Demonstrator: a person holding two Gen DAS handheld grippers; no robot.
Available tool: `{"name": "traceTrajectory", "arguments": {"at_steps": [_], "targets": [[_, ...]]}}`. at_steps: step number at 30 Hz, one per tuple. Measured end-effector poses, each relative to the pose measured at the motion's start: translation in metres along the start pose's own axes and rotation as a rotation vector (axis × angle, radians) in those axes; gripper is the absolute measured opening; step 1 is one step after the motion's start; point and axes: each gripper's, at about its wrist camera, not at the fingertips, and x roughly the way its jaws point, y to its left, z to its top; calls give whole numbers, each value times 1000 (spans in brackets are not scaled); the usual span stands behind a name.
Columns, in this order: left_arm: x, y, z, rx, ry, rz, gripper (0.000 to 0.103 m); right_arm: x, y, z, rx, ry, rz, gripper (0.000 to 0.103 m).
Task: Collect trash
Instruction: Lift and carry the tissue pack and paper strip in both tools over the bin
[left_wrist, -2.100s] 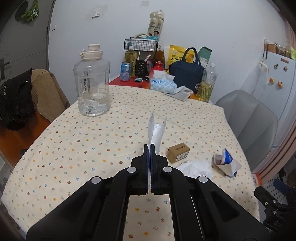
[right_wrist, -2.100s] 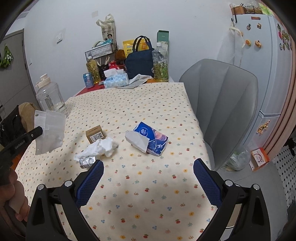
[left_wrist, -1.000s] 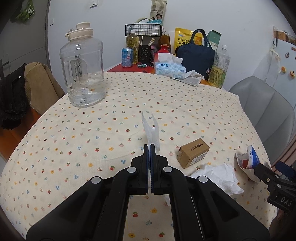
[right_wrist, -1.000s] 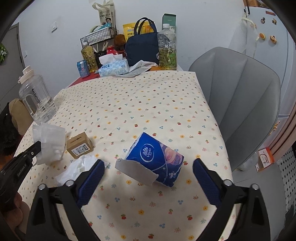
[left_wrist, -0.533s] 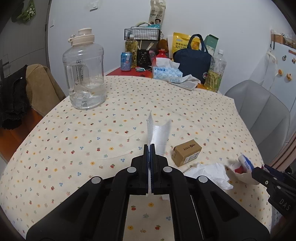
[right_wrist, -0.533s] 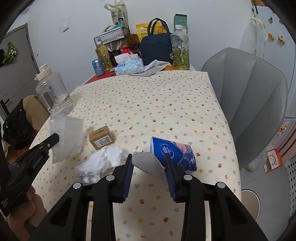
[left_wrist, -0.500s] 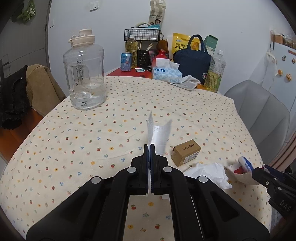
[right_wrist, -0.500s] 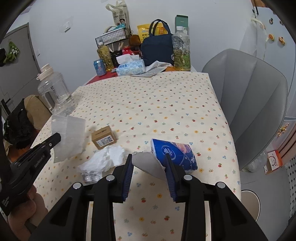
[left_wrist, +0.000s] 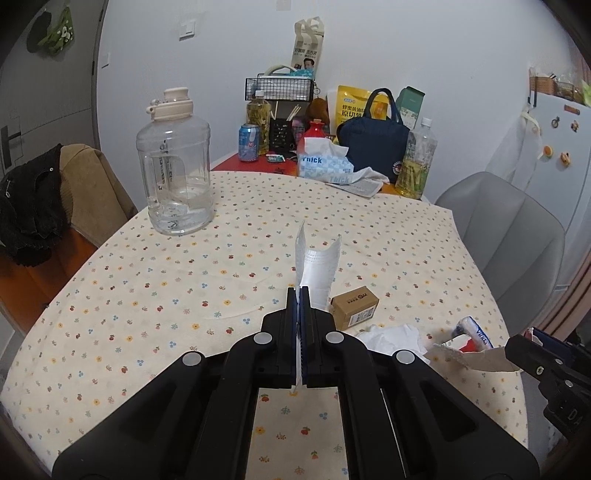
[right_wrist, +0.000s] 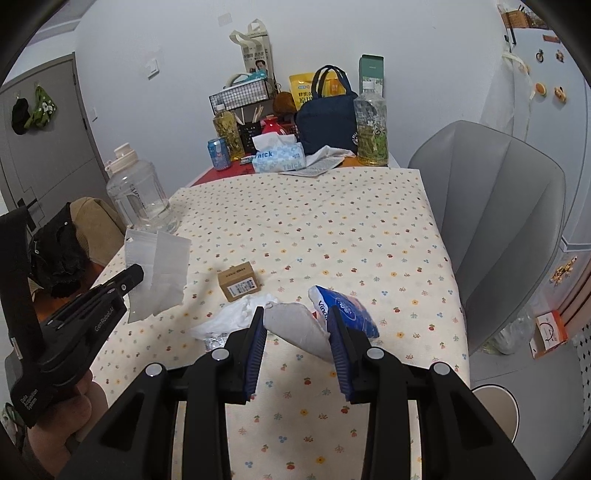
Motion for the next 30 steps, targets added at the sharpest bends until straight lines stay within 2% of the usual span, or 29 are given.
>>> {"name": "traceTrajectory", "arguments": {"at_steps": [8,13,17,24,30], "targets": [[-21,9,2,-8,-30,9,2,-24,18,-1,-28,-38,61,34],[-29,13,4,-16,-46,11,2,-41,25,5,-37,-81,69,34],[-33,14,5,-15,-53,8,2,-42,24,4,-33,-77,64,34],[-36,-1,5,2,-57,-14,2,-48,10,0,-10,-77,36,34],[-37,-34,2,42,-55,-66,2,-59,-20,-6,37,-87,-16,34]]}}
